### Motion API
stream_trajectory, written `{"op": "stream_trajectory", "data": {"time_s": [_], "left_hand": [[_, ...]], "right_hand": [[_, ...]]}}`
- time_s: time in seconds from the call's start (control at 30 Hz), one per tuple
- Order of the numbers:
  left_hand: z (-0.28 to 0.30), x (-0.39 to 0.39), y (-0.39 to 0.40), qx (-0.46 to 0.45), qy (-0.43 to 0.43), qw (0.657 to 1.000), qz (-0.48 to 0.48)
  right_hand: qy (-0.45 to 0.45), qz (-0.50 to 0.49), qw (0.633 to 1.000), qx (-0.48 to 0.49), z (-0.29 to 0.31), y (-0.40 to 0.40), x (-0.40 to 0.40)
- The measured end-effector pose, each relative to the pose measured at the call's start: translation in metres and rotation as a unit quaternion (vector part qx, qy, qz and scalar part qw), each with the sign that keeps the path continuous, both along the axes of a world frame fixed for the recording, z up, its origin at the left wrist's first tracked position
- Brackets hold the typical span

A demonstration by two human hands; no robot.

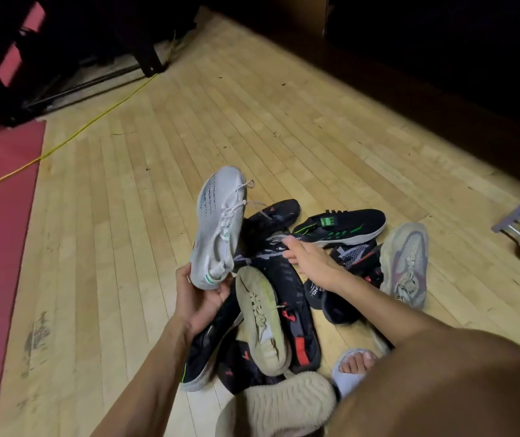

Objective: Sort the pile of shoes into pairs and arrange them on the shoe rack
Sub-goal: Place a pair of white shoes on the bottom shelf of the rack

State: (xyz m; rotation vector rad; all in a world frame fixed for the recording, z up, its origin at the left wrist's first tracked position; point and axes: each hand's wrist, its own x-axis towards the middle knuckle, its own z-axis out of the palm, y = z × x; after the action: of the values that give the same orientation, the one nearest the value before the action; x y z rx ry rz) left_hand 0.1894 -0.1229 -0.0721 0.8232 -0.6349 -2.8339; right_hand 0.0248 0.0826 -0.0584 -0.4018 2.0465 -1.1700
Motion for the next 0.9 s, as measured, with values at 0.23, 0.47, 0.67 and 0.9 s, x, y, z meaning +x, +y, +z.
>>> {"op": "stream_trajectory", "data": {"time_s": [0.23,0.47,0.67,0.9], "left_hand": [[0.039,-0.058,0.076,-0.002,0.055,0.986,-0.158],[0.066,-0.119,0.184,-0.046,0.098,0.924,-0.366],[0.100,-0.161,0.276,-0.350,0.007,0.829,-0.435],[0.182,-0.185,0.368,-0.465,0.015,0.678,-0.569]], "right_hand": [[-0.049,-0.107,0.986,-0.116,0.037,0.021,-0.009],[0.051,-0.322,0.939,-0.105,0.095,0.121,-0.012],[0.079,-0.426,0.895,-0.104,0.120,0.233,-0.005],[0.115,-0.492,0.856,-0.112,0.124,0.323,-0.004]]}}
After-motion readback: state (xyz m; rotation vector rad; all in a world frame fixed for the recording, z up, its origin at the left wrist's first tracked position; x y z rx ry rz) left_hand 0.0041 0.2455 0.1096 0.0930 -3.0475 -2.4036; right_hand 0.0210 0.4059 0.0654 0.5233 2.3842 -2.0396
